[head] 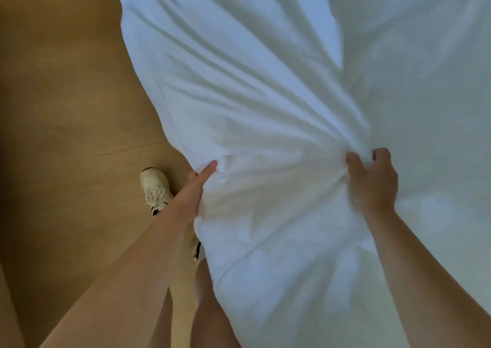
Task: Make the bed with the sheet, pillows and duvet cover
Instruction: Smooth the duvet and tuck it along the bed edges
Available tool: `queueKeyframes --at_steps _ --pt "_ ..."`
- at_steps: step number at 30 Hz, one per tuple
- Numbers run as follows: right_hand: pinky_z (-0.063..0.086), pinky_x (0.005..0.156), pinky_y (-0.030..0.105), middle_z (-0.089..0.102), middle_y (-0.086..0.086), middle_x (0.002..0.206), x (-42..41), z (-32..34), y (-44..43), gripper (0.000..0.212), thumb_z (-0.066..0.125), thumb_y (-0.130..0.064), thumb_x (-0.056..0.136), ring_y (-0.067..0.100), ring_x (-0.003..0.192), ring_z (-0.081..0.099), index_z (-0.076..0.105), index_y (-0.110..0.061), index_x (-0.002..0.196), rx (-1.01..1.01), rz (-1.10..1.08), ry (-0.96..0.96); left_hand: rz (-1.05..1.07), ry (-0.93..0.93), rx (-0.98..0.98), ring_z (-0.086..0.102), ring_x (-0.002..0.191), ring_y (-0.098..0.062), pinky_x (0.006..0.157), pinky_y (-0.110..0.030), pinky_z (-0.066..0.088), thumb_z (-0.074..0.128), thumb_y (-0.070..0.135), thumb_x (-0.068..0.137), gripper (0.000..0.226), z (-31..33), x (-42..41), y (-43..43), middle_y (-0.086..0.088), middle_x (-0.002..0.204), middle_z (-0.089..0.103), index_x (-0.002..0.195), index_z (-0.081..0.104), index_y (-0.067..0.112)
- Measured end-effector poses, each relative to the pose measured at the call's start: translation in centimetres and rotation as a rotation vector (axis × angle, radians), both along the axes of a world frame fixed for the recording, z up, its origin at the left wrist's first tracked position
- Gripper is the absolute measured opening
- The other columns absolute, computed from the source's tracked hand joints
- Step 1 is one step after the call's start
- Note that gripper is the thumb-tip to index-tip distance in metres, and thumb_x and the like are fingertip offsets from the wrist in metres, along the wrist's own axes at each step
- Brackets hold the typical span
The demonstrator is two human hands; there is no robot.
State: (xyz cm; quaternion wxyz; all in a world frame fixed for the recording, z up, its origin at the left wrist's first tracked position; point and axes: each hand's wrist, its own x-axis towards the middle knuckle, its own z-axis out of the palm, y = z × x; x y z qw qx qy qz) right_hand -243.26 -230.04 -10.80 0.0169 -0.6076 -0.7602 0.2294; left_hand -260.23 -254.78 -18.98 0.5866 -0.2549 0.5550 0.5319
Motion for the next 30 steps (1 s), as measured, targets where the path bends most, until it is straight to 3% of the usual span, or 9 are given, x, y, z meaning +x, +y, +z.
queueKeyframes --at_steps 3,6,9,12,16,20,25,27,30 --pt "0.045 0.078 0.038 0.059 0.013 0.105 0.0 -1.0 -3.7 0.049 0.067 -0.040 0.080 0.033 0.096 0.057 0.048 -0.006 0.109 -0.059 -0.063 0.119 0.043 -0.085 0.012 0.072 0.082 -0.018 0.058 -0.027 0.056 0.067 0.054 0.064 0.049 0.7 0.9 -2.0 -0.001 0.095 0.074 0.104 0.067 0.026" --pt "0.041 0.088 0.049 0.055 0.020 0.113 2.5 -1.3 -7.0 0.075 0.076 -0.052 0.066 0.040 0.106 0.052 0.050 -0.004 0.117 0.003 -0.140 -0.109 0.035 0.085 -0.044 0.071 0.087 -0.024 0.062 -0.033 0.057 0.085 0.050 0.051 0.062 2.3 0.4 -5.7 -0.006 0.098 0.074 0.103 0.070 0.020" --pt "0.026 0.102 0.053 0.044 0.019 0.130 4.5 -1.7 -10.2 0.090 0.079 -0.055 0.057 0.038 0.124 0.037 0.046 -0.007 0.125 -0.024 -0.130 -0.319 -0.080 0.281 -0.341 0.071 0.075 -0.024 0.055 -0.027 0.054 0.086 0.050 0.050 0.065 2.4 -0.7 -8.2 -0.005 0.084 0.074 0.099 0.068 0.011" --pt "0.020 0.105 0.053 0.041 0.018 0.135 4.9 -1.9 -10.9 0.091 0.081 -0.050 0.059 0.035 0.128 0.033 0.043 -0.006 0.129 -0.029 -0.124 -0.300 -0.333 0.463 -0.724 0.060 0.100 -0.033 0.078 -0.033 0.045 0.066 0.048 0.081 0.065 -0.1 0.5 -5.5 -0.015 0.109 0.064 0.122 0.054 0.000" --pt "0.038 0.091 0.049 0.058 0.021 0.116 4.9 -2.6 -9.3 0.078 0.076 -0.046 0.070 0.040 0.108 0.055 0.042 -0.003 0.125 -0.051 -0.096 -0.254 -0.200 0.207 -0.524 0.048 0.122 -0.033 0.099 -0.037 0.039 0.049 0.040 0.096 0.056 -1.6 4.7 -0.9 -0.017 0.137 0.048 0.137 0.040 0.003" --pt "0.043 0.073 0.046 0.062 0.029 0.095 5.9 -2.1 -9.6 0.029 0.053 -0.024 0.092 0.047 0.089 0.059 0.050 0.003 0.104 -0.123 0.031 -0.164 0.017 -0.170 -0.256 0.065 0.070 -0.015 0.063 -0.027 0.051 0.047 0.041 0.096 0.031 -0.4 9.2 -3.2 -0.009 0.087 0.064 0.090 0.061 0.013" --pt "0.042 0.066 0.046 0.059 0.038 0.081 10.0 0.7 -3.3 0.032 0.048 -0.020 0.084 0.050 0.076 0.058 0.058 0.011 0.085 0.187 0.038 -0.047 -0.125 0.237 -0.330 0.066 0.066 0.000 0.056 -0.016 0.052 0.079 0.043 0.070 0.030 1.4 10.9 -3.4 0.010 0.081 0.070 0.086 0.061 0.025" --pt "0.040 0.068 0.043 0.061 0.035 0.086 10.7 0.5 -2.2 0.035 0.055 -0.026 0.089 0.047 0.081 0.058 0.058 0.009 0.087 0.135 -0.034 -0.039 -0.185 0.376 -0.389 0.064 0.060 0.002 0.049 -0.012 0.047 0.082 0.038 0.068 0.032 1.8 10.4 -3.8 0.016 0.068 0.067 0.085 0.062 0.020" --pt "0.041 0.079 0.041 0.060 0.026 0.103 10.4 -0.2 -5.0 0.038 0.064 -0.029 0.086 0.040 0.097 0.056 0.054 0.002 0.105 -0.022 -0.106 -0.006 -0.278 0.449 -0.638 0.060 0.079 -0.018 0.068 -0.028 0.043 0.078 0.051 0.067 0.055 1.9 9.2 -6.7 0.007 0.079 0.059 0.100 0.059 0.012"
